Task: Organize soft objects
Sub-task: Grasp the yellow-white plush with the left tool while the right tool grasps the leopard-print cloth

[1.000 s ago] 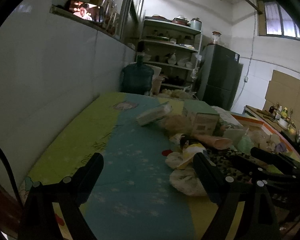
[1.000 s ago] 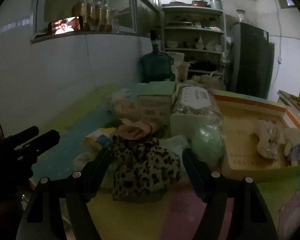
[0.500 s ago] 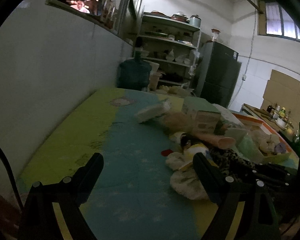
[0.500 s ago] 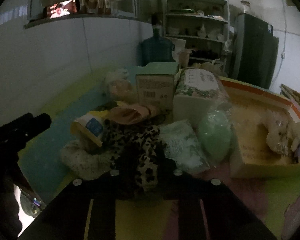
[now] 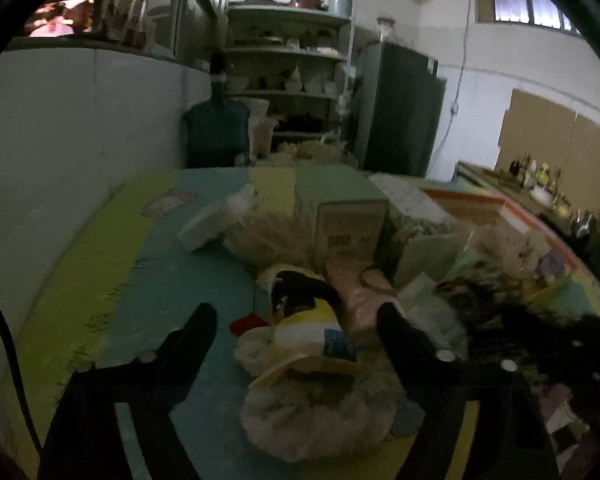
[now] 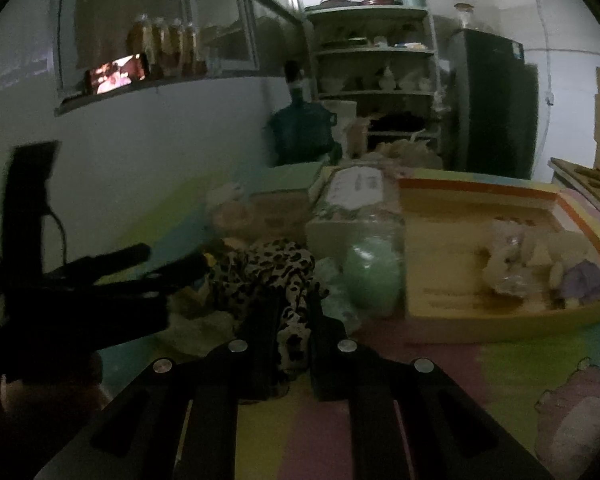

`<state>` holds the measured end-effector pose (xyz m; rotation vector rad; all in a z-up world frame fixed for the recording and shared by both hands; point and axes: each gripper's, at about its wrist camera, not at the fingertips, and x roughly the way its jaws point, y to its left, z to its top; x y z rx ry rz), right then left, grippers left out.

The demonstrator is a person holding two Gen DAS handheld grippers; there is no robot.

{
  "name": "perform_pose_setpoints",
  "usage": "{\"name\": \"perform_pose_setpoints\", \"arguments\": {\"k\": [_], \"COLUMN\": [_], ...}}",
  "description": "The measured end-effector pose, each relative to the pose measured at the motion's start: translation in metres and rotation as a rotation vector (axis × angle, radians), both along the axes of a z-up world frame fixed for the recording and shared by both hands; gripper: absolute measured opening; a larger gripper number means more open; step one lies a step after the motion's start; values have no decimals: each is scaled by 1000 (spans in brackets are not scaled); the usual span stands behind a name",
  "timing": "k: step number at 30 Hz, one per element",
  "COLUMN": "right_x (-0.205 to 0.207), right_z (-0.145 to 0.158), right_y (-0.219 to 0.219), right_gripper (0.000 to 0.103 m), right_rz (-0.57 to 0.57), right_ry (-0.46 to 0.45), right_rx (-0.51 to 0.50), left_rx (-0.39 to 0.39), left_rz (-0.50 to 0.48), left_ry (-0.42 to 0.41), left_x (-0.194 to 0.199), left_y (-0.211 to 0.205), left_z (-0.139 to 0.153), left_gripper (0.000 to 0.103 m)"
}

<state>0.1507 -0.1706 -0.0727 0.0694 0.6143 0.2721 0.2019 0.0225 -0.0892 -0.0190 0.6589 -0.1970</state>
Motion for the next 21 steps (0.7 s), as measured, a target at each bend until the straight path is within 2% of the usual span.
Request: {"name": "perform_pose_setpoints", "arguments": {"k": [1,3,6,10,21], "right_x": [-1,-3,-3,-2,-3], "right_z": [0,0,-2,-5,-1], "right_y": [-3,-8,-14,-18,-21], "right_gripper": [12,12,12,12,12], "right_rz": [-4,-12,-18,-18,-19], "right_ry": [-2,-2,5,14,1], "right_rx": [3,7,18,35,56], "left_rx": [9,4,-72,-95,-129], "left_rz": [10,22,-4,-16,-14], "left_ry": [16,58,97,88,21], "left_x": [3,10,14,12,-7], "left_y": [-1,0,6,10,15], "left_z": [-3,-10,-17,-20,-10], "left_gripper": [62,59,51,41,38]}}
